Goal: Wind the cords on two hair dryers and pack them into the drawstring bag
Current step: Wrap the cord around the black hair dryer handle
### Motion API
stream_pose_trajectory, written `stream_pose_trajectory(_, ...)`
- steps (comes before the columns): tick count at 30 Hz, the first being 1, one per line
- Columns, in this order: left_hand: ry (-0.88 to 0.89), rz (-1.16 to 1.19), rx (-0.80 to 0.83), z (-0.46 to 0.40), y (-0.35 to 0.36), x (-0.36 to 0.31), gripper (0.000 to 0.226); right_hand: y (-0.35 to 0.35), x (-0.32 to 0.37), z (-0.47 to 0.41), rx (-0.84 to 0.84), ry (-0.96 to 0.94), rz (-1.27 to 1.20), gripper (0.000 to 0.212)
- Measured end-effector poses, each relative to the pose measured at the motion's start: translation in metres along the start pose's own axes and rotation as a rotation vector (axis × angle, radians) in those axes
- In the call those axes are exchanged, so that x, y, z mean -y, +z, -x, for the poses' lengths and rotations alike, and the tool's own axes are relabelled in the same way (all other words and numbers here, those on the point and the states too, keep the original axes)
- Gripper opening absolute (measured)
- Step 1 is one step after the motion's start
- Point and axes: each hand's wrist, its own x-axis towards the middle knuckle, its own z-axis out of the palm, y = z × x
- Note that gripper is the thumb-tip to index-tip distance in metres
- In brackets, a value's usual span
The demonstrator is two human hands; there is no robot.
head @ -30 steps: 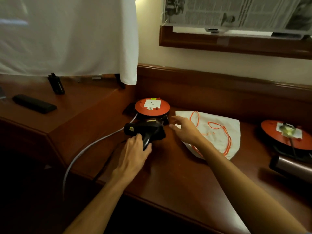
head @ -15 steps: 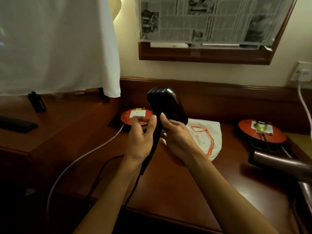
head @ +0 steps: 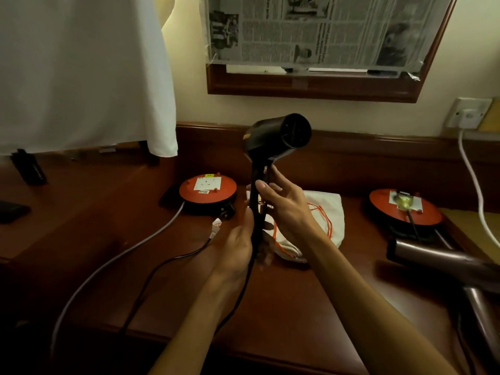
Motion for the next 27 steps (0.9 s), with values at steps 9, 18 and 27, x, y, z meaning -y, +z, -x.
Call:
stream_pose_trajectory(9,-0.129,-0.440,0.136,0.005,-0.003,0.023,0.022,-0.013,-0.004,-0.017,-0.043,0.049,0.101,0.071)
stream_pose_trajectory(18,-0.148,-1.325,0.167,0.030,-0.049,0.008,0.015,-0.047,-0.007,-0.018,0.099,0.078,0.461,0.070)
stream_pose_trajectory(27,0.453,-2.025,0.139,0.011,-0.011,-0.075,0.039,-0.018,-0.029,0.017,0.338,0.069,0.719,0.037)
